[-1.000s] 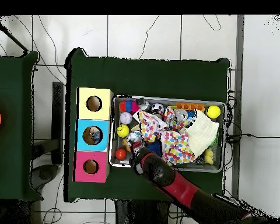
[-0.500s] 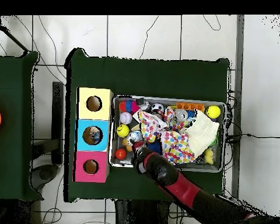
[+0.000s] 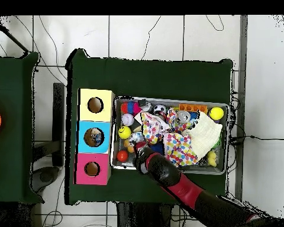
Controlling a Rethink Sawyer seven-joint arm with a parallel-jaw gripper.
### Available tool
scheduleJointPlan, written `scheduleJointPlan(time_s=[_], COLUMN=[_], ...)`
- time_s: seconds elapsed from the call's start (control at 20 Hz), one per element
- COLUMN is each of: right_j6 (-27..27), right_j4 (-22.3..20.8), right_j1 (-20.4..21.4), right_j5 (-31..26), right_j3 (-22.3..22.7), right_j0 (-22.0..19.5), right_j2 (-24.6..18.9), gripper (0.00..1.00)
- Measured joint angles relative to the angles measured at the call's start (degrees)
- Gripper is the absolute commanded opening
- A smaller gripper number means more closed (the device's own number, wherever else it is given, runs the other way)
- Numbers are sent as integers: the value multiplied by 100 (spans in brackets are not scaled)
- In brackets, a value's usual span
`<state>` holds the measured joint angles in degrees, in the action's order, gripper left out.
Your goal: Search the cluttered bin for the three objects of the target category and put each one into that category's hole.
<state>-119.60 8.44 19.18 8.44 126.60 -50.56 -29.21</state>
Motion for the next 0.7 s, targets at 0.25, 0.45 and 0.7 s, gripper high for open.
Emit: scheduleJointPlan(time_s=[0.25, 0.45, 0.7], right_j6=[0, 0, 0], right_j4=[0, 0, -1], right_j1=[0, 0, 12], right_j5=[-19, -26, -27], right_j3=[-4, -4, -2], right_j0=[-12, -24, -23], right_j2=[-27, -42, -47], gripper=[0, 0, 0])
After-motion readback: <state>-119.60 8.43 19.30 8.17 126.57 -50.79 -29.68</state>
